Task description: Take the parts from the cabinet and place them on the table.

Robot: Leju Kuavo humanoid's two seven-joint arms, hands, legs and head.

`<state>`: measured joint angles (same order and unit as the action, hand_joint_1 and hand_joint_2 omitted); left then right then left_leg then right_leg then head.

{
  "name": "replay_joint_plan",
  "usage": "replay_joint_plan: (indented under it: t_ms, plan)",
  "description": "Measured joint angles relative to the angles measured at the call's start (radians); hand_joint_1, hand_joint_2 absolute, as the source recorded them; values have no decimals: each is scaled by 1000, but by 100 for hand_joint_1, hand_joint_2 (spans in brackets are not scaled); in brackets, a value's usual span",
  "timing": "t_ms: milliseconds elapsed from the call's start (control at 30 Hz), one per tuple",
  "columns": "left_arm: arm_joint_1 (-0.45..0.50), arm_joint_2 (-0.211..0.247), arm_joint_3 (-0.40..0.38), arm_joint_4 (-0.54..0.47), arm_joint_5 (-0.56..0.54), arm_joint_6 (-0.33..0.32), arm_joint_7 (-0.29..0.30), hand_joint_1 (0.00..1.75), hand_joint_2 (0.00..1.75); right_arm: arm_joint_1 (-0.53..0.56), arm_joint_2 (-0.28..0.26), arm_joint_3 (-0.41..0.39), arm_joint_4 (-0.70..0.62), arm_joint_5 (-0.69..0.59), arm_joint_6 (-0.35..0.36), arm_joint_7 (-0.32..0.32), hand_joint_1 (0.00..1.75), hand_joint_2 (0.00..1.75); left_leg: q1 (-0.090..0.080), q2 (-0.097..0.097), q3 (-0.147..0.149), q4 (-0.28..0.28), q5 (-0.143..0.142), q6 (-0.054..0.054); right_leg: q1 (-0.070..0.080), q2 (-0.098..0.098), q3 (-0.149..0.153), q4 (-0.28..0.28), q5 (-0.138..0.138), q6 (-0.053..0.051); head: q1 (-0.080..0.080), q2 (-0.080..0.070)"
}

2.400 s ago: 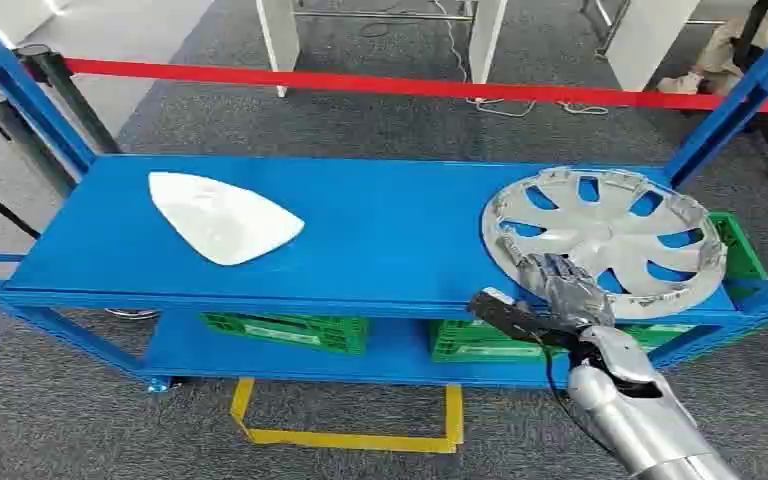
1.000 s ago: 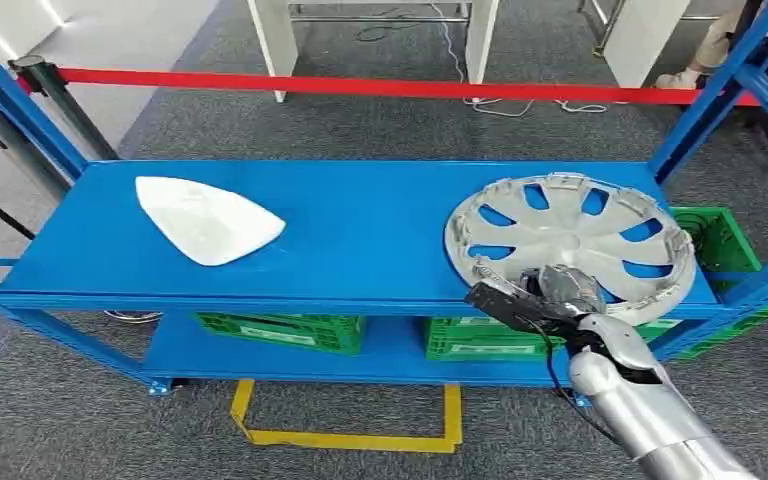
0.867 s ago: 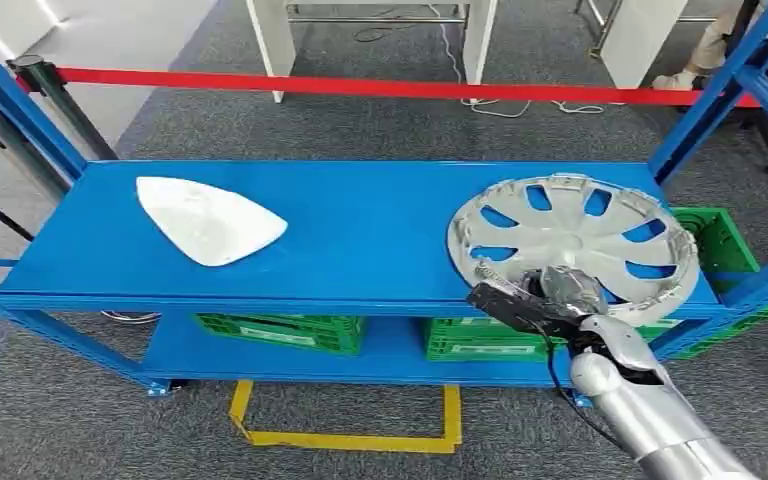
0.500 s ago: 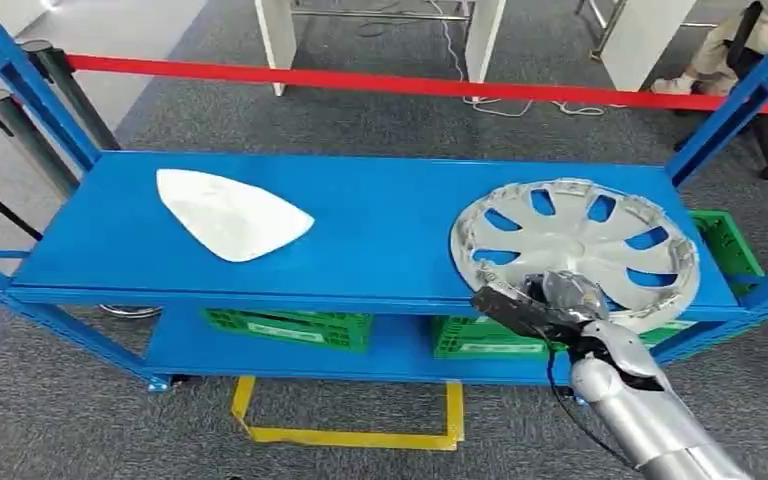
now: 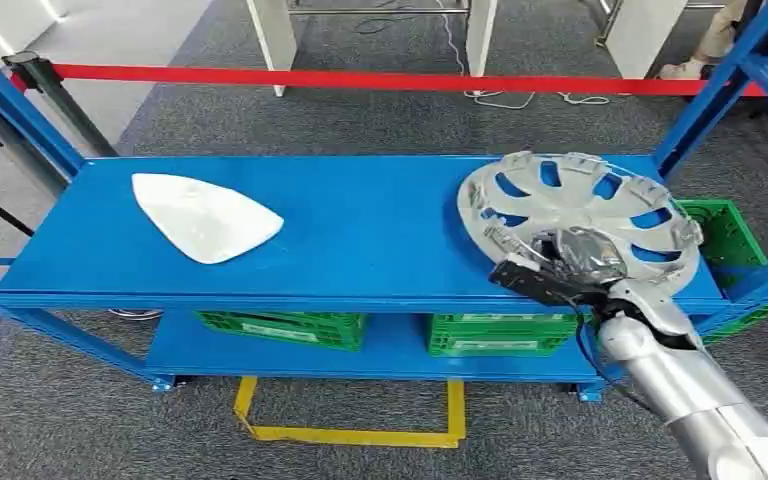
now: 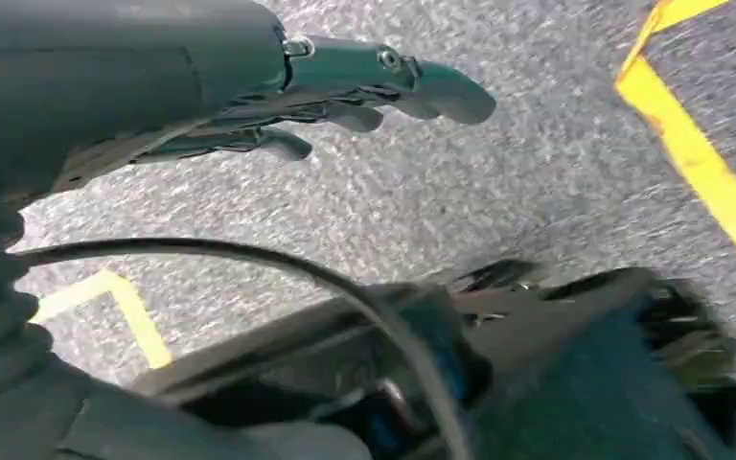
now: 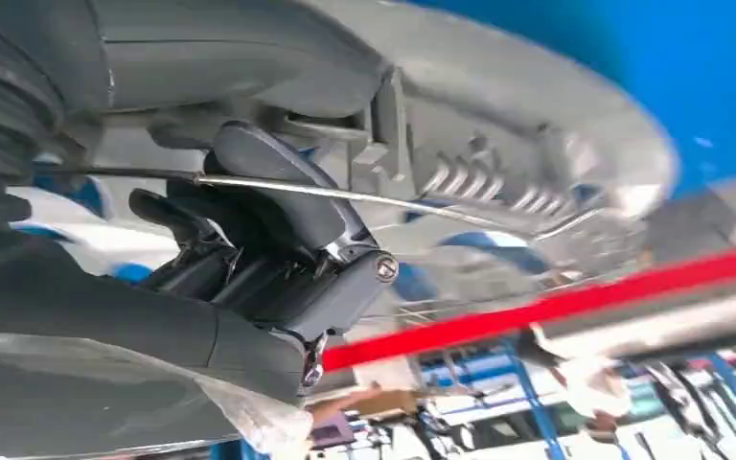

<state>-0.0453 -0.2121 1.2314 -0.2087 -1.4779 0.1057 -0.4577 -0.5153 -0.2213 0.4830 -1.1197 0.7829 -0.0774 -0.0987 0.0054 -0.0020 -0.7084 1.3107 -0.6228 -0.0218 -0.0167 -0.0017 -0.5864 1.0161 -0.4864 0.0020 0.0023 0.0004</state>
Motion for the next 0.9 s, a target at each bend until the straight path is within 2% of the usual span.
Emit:
replay_joint_plan:
  t_ms: [33, 67, 100, 167, 200, 233, 333, 367, 400, 433, 500, 533, 567, 600, 633, 667, 700, 733, 767, 833, 900]
  plan:
    - [-2, 2, -2, 0, 0, -2, -1, 0, 175, -7, 0, 2, 3, -13, 2, -8, 175, 175, 0, 0, -21, 37, -1, 0, 1, 0, 1, 0, -1, -1, 0, 0]
    - [-3, 3, -4, 0, -1, -4, -3, 0, 175, -14, 0, 3, 5, -23, 3, -14, 175, 175, 0, 0, -18, 27, 19, 3, 1, 1, 4, 0, -2, -2, 0, 0]
    - [-5, 4, -8, 0, -2, -5, -4, 0, 175, -22, 0, 6, 9, -31, 4, -21, 175, 175, -1, 0, 0, -23, 62, 7, 2, 2, 7, 0, -4, -3, 0, 0]
    - [-5, 10, -16, 0, -3, -6, -4, 0, 175, -42, 0, 11, 14, -42, 3, -35, 175, 175, -5, 0, 65, -194, 166, 20, 2, 3, 12, 0, -7, -2, 0, 0]
    - [-5, 11, -21, 0, -3, -7, -4, 0, 175, -55, 0, 13, 17, -46, 3, -41, 175, 175, -10, 0, 84, -253, 182, 27, 2, 3, 11, 0, -9, 1, 0, 0]
    - [-5, 11, -25, 0, -4, -8, -4, 0, 175, -69, 0, 13, 22, -53, 4, -46, 175, 175, -12, 0, 90, -269, 183, 29, 9, 6, 5, 5, -10, 6, 1, 0]
    - [-6, 14, -37, 0, -5, -12, -4, 0, 175, -110, 0, 23, 36, -63, 19, -66, 175, 175, -15, 0, 89, -283, 169, 38, 5, 5, -5, 1, -4, 19, 2, 0]
    - [-6, 16, -42, 0, -5, -12, -5, 0, 175, -124, 0, 27, 36, -66, 22, -74, 175, 175, -4, 1, 97, -301, 175, 44, 4, 4, -15, 5, -18, 24, 3, 0]
    - [-6, 17, -46, 0, -6, -12, -7, 0, 175, -137, 0, 29, 36, -68, 24, -77, 175, 175, -7, 0, 99, -306, 178, 48, 5, 4, -25, 25, -34, 23, 3, 0]
    - [-9, 18, -50, 0, -6, -14, -7, 0, 175, -152, 3, 37, 36, -69, 27, -85, 175, 175, -7, 0, 98, -305, 179, 50, 5, 4, -50, 81, -67, 20, 5, 0]
    - [-11, 18, -56, 0, -6, -14, -7, 0, 175, -166, 4, 49, 35, -70, 30, -88, 175, 175, -8, -1, 98, -305, 178, 53, 6, 9, -130, 251, -129, 21, 4, 0]
    - [-11, 18, -58, 0, -6, -15, -7, 0, 175, -167, 4, 53, 35, -69, 32, -89, 175, 175, -7, -4, 98, -304, 178, 53, 5, 9, -160, 303, -135, 25, 5, 0]
    - [-11, 18, -59, 0, -6, -15, -7, 0, 175, -167, 4, 56, 35, -69, 32, -89, 175, 175, -5, -5, 99, -302, 177, 53, 3, 8, -168, 308, -121, 29, 4, 0]
    - [-11, 18, -59, 0, -6, -16, -7, 0, 175, -170, 4, 61, 33, -69, 33, -89, 175, 175, -2, -7, 100, -301, 175, 51, 1, 7, -157, 272, -86, 35, 5, 0]
    - [-11, 18, -60, 0, -6, -16, -7, 0, 175, -176, 4, 66, 32, -69, 33, -89, 175, 175, 1, -8, 101, -296, 171, 47, -3, 6, -125, 196, -36, 40, 5, 0]
    - [-12, 18, -61, 0, -6, -16, -7, 0, 175, -183, 4, 70, 30, -69, 33, -90, 175, 175, 5, -8, 102, -289, 165, 40, -8, 2, -81, 96, 18, 47, 5, 0]
    - [-12, 20, -64, 0, -6, -16, -7, 0, 175, -188, 4, 74, 30, -70, 33, -91, 175, 175, 4, -9, 101, -284, 159, 32, -11, 0, -57, 47, 18, 55, 5, 0]
    - [-14, 19, -66, 0, -6, -16, -7, 0, 175, -194, 5, 79, 29, -70, 35, -91, 175, 175, -3, -10, 94, -271, 157, 27, -5, 4, -35, 26, 13, 49, 9, 0]
    - [-13, 19, -67, 0, -7, -16, -7, 0, 175, -198, 5, 82, 29, -70, 36, -90, 175, 175, -3, -11, 89, -273, 160, 23, -5, 3, -39, 29, 4, 35, 5, 0]
    - [-11, 19, -68, 0, -7, -16, -7, 0, 175, -198, 6, 89, 25, -70, 36, -90, 175, 175, -1, -11, 89, -273, 163, 17, -2, 5, -43, 32, 5, 29, 3, 0]
    - [-12, 19, -69, 0, -7, -16, -7, 0, 175, -201, 5, 93, 19, -71, 36, -85, 175, 175, 0, -8, 82, -252, 140, 6, -8, 4, -37, 28, 6, 14, 2, 0]
